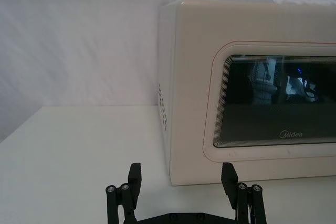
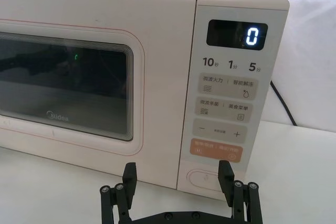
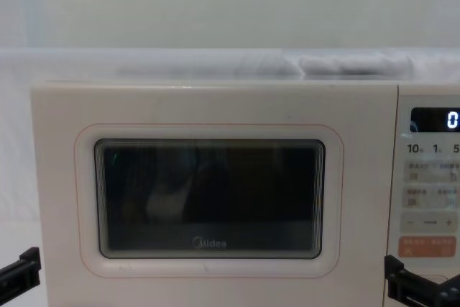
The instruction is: Press the button to open the microwave door with one hand; close the microwave door with the other hand.
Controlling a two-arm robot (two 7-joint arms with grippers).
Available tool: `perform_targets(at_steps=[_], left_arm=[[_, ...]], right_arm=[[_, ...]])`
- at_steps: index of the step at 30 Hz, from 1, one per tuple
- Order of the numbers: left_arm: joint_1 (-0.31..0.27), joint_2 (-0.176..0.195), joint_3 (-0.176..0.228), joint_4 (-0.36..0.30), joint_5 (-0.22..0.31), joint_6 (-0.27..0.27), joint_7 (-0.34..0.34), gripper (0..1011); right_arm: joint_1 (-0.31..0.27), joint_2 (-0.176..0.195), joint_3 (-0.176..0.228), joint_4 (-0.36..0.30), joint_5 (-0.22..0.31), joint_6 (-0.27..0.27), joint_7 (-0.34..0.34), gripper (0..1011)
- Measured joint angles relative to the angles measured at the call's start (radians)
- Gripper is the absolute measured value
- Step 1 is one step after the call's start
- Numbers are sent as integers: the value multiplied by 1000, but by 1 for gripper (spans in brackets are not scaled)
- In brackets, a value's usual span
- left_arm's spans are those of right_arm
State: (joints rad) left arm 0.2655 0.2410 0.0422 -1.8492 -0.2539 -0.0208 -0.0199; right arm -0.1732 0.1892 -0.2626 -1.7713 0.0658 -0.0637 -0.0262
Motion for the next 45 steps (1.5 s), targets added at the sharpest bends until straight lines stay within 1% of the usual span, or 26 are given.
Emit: perform_targets(at_steps=[26,32,33,40,41,43,45], left_arm=[[0,0,0,0,0,0,0,1001],[0,0,0,0,0,0,0,1001],[0,0,0,0,0,0,0,1001],[0,0,0,0,0,0,0,1001],[0,0,0,0,0,0,0,1001],[0,0,0,0,0,0,0,1001],[0,0,0,0,0,0,0,1001]], right_arm=[[0,0,0,0,0,0,0,994],[0,0,0,0,0,0,0,894],[0,0,0,0,0,0,0,848],[0,0,0,0,0,0,0,662],[0,0,0,0,0,0,0,600],[0,0,0,0,0,0,0,566],[0,0,0,0,0,0,0,481]])
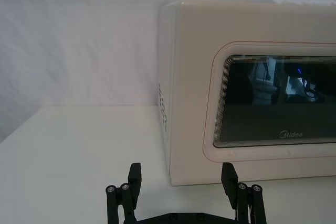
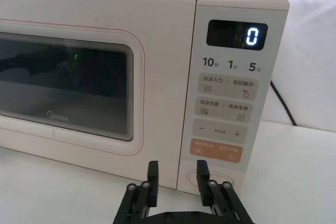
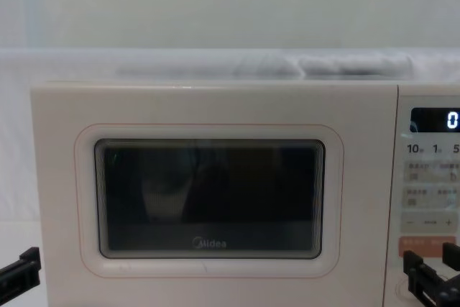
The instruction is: Press the button to open the microwave door with one hand; close the microwave door with the other hand.
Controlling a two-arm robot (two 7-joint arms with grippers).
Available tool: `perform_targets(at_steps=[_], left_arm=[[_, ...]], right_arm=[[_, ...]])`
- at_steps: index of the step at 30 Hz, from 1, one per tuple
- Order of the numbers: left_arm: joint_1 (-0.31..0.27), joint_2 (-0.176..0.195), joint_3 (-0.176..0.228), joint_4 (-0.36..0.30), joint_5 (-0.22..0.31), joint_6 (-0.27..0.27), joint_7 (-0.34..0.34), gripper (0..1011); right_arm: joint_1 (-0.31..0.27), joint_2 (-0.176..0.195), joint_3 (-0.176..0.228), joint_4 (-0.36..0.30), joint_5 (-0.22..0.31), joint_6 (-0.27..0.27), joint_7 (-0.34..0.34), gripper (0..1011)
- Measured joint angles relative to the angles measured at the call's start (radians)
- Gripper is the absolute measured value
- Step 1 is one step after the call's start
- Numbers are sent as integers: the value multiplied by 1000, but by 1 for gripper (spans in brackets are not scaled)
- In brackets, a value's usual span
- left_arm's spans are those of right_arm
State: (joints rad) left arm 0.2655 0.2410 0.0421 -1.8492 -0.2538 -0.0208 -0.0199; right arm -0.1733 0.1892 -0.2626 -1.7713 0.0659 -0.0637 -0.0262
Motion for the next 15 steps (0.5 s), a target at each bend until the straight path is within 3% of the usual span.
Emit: perform_targets(at_steps=[15], left_arm=[[0,0,0,0,0,0,0,1001]], right_arm=[[0,0,0,0,0,0,0,32]])
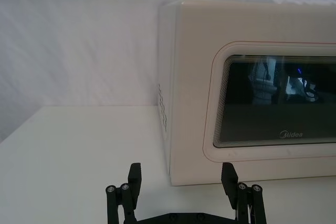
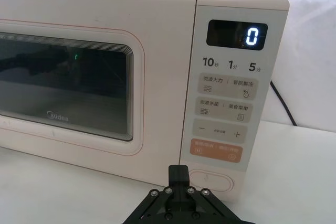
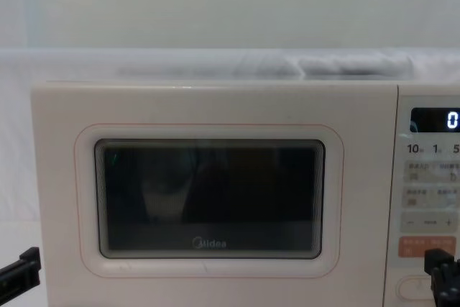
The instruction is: Press the button to open the microwave door with one hand; close the microwave door with the other hand.
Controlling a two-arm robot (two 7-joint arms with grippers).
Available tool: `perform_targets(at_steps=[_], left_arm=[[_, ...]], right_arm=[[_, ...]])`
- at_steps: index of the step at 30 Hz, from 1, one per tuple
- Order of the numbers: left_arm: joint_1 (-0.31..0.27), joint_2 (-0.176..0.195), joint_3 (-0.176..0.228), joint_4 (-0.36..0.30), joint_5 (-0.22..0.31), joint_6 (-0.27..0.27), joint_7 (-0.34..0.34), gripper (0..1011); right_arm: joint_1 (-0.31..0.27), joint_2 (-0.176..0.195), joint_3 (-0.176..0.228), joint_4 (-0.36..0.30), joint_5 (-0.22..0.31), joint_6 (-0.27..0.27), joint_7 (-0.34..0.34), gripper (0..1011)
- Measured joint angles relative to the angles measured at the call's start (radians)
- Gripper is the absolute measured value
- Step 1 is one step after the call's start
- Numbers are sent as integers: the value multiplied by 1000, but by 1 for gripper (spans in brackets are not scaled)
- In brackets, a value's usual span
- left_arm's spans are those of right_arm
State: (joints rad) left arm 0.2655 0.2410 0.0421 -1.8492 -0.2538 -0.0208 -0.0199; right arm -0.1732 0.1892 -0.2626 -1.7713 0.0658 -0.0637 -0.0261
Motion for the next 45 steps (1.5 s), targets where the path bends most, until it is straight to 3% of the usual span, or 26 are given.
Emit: perform_targets(at_steps=[1,21,35,45], left_arm=[[0,0,0,0,0,0,0,1001],[0,0,0,0,0,0,0,1001],[0,0,0,0,0,0,0,1001],[0,0,0,0,0,0,0,1001]], right_arm=[[0,0,0,0,0,0,0,0],[-2,-2,6,-2,-2,4,6,0],[20,-13,63,-2,40,128,103,0],[86,-39,96,76,45,164,136,0]])
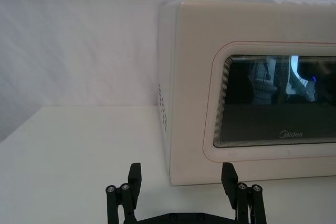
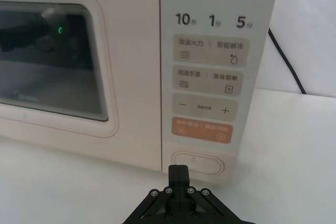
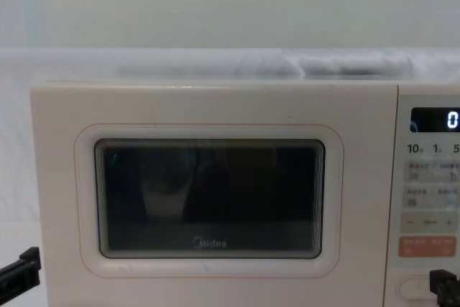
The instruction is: Press the button to open the microwave door with one hand; close the microwave door with the other hand.
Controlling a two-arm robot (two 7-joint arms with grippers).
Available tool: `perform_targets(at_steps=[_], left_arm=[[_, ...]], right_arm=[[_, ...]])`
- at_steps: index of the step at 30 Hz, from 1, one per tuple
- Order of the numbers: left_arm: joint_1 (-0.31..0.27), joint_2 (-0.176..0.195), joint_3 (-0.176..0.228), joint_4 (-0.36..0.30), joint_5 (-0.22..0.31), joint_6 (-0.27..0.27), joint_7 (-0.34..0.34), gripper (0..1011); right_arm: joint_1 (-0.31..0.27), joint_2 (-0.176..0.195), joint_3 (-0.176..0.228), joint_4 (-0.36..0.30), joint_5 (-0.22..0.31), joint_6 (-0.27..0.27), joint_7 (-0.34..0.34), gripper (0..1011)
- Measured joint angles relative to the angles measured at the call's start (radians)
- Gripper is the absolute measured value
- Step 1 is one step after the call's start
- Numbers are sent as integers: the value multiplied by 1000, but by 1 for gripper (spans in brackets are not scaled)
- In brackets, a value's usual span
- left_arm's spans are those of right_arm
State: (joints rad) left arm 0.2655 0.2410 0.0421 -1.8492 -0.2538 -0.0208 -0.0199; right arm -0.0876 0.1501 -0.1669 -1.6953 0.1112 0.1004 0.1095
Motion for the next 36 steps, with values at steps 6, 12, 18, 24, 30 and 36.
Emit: perform_targets(at_steps=[6,12,18,24,30,36], left_arm=[[0,0,0,0,0,0,0,1001],[0,0,0,0,0,0,0,1001],[0,0,0,0,0,0,0,1001],[0,0,0,0,0,0,0,1001],[0,0,0,0,0,0,0,1001],[0,0,0,0,0,0,0,1001]], right_arm=[[37,-14,3,53,3,5,12,0],[72,-25,1,101,3,7,21,0],[99,-33,-1,138,2,7,23,0],[120,-43,3,171,2,-3,22,0],[130,-54,8,193,-4,-25,10,0],[135,-61,11,204,-9,-35,4,0]])
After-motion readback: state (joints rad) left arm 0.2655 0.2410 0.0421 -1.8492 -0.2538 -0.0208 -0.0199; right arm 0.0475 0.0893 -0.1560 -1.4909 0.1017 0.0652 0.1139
